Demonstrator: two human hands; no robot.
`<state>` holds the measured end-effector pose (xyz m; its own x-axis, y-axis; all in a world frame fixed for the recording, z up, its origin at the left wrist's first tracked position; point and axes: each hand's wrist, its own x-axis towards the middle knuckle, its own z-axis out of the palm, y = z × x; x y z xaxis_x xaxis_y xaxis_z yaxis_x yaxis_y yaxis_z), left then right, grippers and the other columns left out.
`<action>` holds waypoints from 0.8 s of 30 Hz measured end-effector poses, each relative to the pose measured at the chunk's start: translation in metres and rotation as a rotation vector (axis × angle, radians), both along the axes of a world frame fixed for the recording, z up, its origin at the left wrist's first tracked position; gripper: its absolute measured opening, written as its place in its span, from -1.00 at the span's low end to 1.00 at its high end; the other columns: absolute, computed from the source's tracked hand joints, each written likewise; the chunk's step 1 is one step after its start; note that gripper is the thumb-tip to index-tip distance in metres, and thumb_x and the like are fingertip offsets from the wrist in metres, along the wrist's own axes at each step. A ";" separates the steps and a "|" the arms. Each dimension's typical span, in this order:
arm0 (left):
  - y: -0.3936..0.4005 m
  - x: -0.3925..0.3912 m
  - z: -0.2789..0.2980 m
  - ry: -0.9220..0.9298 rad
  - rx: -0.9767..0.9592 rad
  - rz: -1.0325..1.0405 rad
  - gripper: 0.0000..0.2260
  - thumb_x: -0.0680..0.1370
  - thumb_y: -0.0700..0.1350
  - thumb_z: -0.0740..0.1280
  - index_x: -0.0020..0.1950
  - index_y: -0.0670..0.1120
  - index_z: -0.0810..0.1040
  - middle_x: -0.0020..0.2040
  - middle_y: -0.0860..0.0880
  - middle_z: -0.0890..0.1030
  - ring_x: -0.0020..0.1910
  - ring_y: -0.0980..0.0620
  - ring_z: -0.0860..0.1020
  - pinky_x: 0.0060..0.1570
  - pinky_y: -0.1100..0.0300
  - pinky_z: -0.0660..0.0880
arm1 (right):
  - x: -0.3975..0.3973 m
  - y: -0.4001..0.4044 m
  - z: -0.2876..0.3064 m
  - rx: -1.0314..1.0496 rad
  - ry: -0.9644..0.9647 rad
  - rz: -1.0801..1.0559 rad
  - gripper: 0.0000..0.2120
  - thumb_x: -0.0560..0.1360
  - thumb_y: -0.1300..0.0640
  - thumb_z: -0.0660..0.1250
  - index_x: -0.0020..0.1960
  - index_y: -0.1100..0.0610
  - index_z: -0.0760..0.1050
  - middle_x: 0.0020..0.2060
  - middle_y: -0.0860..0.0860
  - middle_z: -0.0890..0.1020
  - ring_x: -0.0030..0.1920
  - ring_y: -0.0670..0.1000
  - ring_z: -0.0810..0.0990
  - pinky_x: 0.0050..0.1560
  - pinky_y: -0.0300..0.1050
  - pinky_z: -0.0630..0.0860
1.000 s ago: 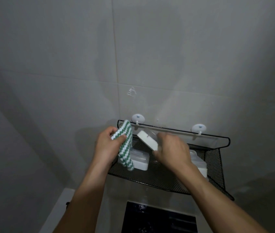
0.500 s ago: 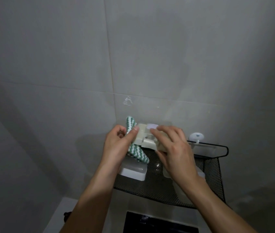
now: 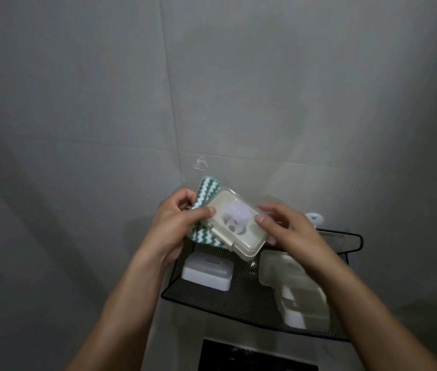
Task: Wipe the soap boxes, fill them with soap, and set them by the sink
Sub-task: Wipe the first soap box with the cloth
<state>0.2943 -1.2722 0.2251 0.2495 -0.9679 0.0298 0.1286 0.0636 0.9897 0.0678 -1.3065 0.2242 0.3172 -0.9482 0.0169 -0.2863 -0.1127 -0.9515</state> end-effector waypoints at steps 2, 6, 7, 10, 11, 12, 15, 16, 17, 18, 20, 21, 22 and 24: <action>0.001 0.001 0.003 -0.044 -0.044 -0.037 -0.73 0.25 -0.22 0.53 -0.27 -0.01 0.46 -0.20 -0.07 0.60 -0.23 -0.03 0.56 -0.22 0.12 0.54 | -0.005 -0.002 0.006 0.292 -0.161 0.108 -0.91 0.54 0.16 0.40 0.03 0.14 0.63 -0.09 0.07 0.70 -0.13 -0.02 0.66 -0.05 -0.09 0.61; 0.006 0.002 0.005 -0.280 -0.124 -0.104 -0.71 0.32 -0.02 0.54 -0.22 -0.01 0.43 -0.21 0.04 0.61 -0.23 0.08 0.56 -0.29 0.24 0.50 | -0.012 -0.001 0.003 0.452 -0.237 0.124 -0.76 0.42 0.20 0.45 0.06 0.26 0.61 -0.11 0.16 0.71 -0.13 0.07 0.68 -0.05 -0.03 0.66; 0.008 0.001 0.006 -0.365 -0.146 -0.118 -0.72 0.39 0.01 0.49 -0.21 -0.04 0.41 -0.23 0.08 0.59 -0.25 0.12 0.54 -0.32 0.28 0.46 | -0.013 0.000 0.002 0.449 -0.242 0.107 -0.75 0.42 0.23 0.45 0.08 0.27 0.61 -0.10 0.17 0.71 -0.12 0.08 0.68 -0.07 -0.05 0.66; 0.012 -0.001 0.008 -0.479 -0.180 -0.152 -0.78 0.55 0.01 0.32 -0.20 -0.07 0.38 -0.34 0.13 0.48 -0.36 0.16 0.43 -0.38 0.32 0.34 | -0.016 0.005 -0.002 0.416 -0.231 0.074 -0.83 0.46 0.29 0.44 0.05 0.23 0.64 -0.12 0.14 0.72 -0.15 0.04 0.68 -0.11 -0.10 0.63; 0.013 -0.001 0.009 -0.477 -0.187 -0.154 -0.79 0.56 0.00 0.28 -0.21 -0.06 0.39 -0.36 0.13 0.46 -0.37 0.17 0.40 -0.39 0.31 0.31 | -0.016 0.007 -0.002 0.398 -0.228 0.064 -0.85 0.47 0.30 0.43 0.03 0.21 0.65 -0.13 0.13 0.72 -0.16 0.04 0.67 -0.10 -0.08 0.61; 0.015 -0.001 0.010 -0.474 -0.201 -0.150 -0.80 0.57 -0.02 0.25 -0.22 -0.06 0.40 -0.36 0.14 0.45 -0.37 0.18 0.38 -0.38 0.29 0.29 | -0.017 0.009 -0.003 0.381 -0.233 0.052 -0.86 0.47 0.30 0.43 0.02 0.21 0.65 -0.13 0.14 0.71 -0.15 0.05 0.66 -0.07 -0.05 0.59; 0.022 0.001 0.009 -0.489 -0.237 -0.124 -0.82 0.57 -0.09 0.30 -0.21 -0.10 0.44 -0.22 0.13 0.59 -0.27 0.16 0.49 -0.30 0.24 0.37 | -0.017 0.014 -0.001 0.338 -0.269 0.006 -0.83 0.47 0.32 0.43 0.05 0.23 0.64 -0.11 0.16 0.70 -0.12 0.09 0.66 0.04 0.07 0.58; 0.024 0.001 0.007 -0.486 -0.242 -0.111 -0.84 0.57 -0.13 0.33 -0.20 -0.11 0.46 -0.13 0.13 0.65 -0.20 0.16 0.57 -0.26 0.28 0.43 | -0.017 0.015 0.000 0.327 -0.279 -0.008 -0.83 0.47 0.33 0.43 0.05 0.23 0.64 -0.12 0.16 0.70 -0.13 0.08 0.67 0.06 0.08 0.59; 0.026 0.000 0.005 -0.482 -0.246 -0.088 -0.85 0.56 -0.18 0.37 -0.19 -0.10 0.49 -0.05 0.12 0.68 -0.12 0.16 0.62 -0.20 0.33 0.48 | -0.017 0.017 0.002 0.317 -0.286 -0.018 -0.84 0.47 0.33 0.42 0.05 0.23 0.63 -0.12 0.17 0.69 -0.14 0.07 0.67 0.06 0.09 0.60; 0.027 -0.001 0.003 -0.476 -0.253 -0.055 -0.86 0.55 -0.21 0.39 -0.18 -0.08 0.51 -0.02 0.12 0.69 -0.06 0.16 0.65 -0.15 0.35 0.50 | -0.017 0.018 0.003 0.307 -0.285 -0.024 -0.84 0.48 0.33 0.42 0.06 0.24 0.63 -0.11 0.20 0.68 -0.14 0.07 0.67 0.06 0.10 0.60; 0.028 -0.004 0.000 -0.446 -0.279 0.007 -0.86 0.52 -0.25 0.43 -0.09 -0.03 0.54 -0.03 0.10 0.69 -0.03 0.17 0.65 -0.12 0.36 0.52 | -0.015 0.022 0.006 0.282 -0.270 -0.025 -0.81 0.48 0.32 0.43 0.08 0.26 0.63 -0.04 0.31 0.67 -0.11 0.12 0.67 0.10 0.16 0.60; 0.028 -0.005 0.001 -0.436 -0.288 0.014 -0.84 0.52 -0.25 0.44 -0.01 -0.01 0.56 -0.01 0.10 0.68 0.01 0.18 0.64 -0.09 0.35 0.53 | -0.014 0.024 0.007 0.262 -0.256 -0.020 -0.81 0.47 0.32 0.43 0.09 0.26 0.64 0.00 0.34 0.66 -0.10 0.14 0.67 0.12 0.19 0.59; 0.027 -0.005 0.002 -0.453 -0.289 0.008 -0.80 0.53 -0.23 0.43 0.10 0.00 0.58 0.04 0.11 0.68 0.07 0.18 0.63 -0.03 0.30 0.55 | -0.013 0.027 0.009 0.236 -0.238 -0.014 -0.80 0.47 0.33 0.44 0.09 0.25 0.64 0.01 0.34 0.66 -0.11 0.15 0.68 0.12 0.20 0.60; 0.023 -0.006 0.007 -0.560 -0.279 -0.014 -0.72 0.56 -0.19 0.40 0.26 0.01 0.60 0.15 0.13 0.66 0.16 0.17 0.61 0.11 0.13 0.57 | -0.010 0.030 0.012 0.186 -0.202 -0.003 -0.81 0.46 0.33 0.46 0.07 0.22 0.66 -0.01 0.30 0.68 -0.10 0.18 0.71 0.10 0.22 0.63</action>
<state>0.2885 -1.2490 0.2321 0.1098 -0.9078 0.4049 -0.4025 0.3318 0.8531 0.0580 -1.2765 0.2360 0.3225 -0.9418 -0.0953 -0.0884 0.0703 -0.9936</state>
